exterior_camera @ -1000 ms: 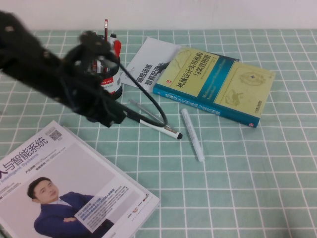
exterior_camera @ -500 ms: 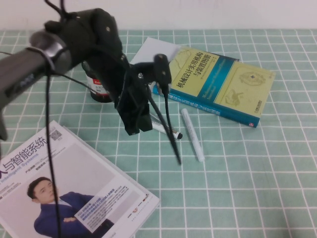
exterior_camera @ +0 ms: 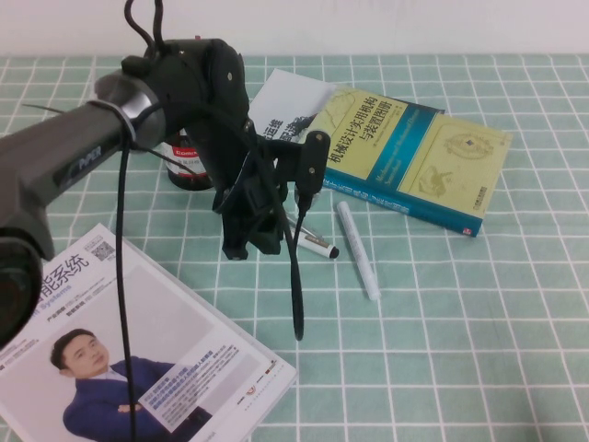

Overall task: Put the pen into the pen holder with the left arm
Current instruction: Pick up the pen on the table

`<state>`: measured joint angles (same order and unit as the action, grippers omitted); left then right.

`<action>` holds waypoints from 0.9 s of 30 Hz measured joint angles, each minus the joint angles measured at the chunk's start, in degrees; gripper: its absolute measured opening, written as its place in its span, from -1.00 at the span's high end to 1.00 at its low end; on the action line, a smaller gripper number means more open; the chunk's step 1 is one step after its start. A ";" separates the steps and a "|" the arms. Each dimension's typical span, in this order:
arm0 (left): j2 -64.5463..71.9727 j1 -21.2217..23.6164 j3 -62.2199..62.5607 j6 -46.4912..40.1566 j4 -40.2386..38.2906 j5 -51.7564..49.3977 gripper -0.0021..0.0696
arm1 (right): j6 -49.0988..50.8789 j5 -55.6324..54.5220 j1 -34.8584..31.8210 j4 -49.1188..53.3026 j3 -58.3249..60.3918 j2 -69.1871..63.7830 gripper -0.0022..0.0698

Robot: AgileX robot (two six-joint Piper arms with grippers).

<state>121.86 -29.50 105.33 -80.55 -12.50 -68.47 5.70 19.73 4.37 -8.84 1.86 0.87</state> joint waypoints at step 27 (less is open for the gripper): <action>5.54 0.00 0.00 -1.72 0.85 12.94 0.01 | 0.00 0.00 0.00 0.00 0.00 0.00 1.00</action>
<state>127.40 -29.50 105.33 -82.27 -11.65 -55.53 5.70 19.73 4.37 -8.84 1.86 0.87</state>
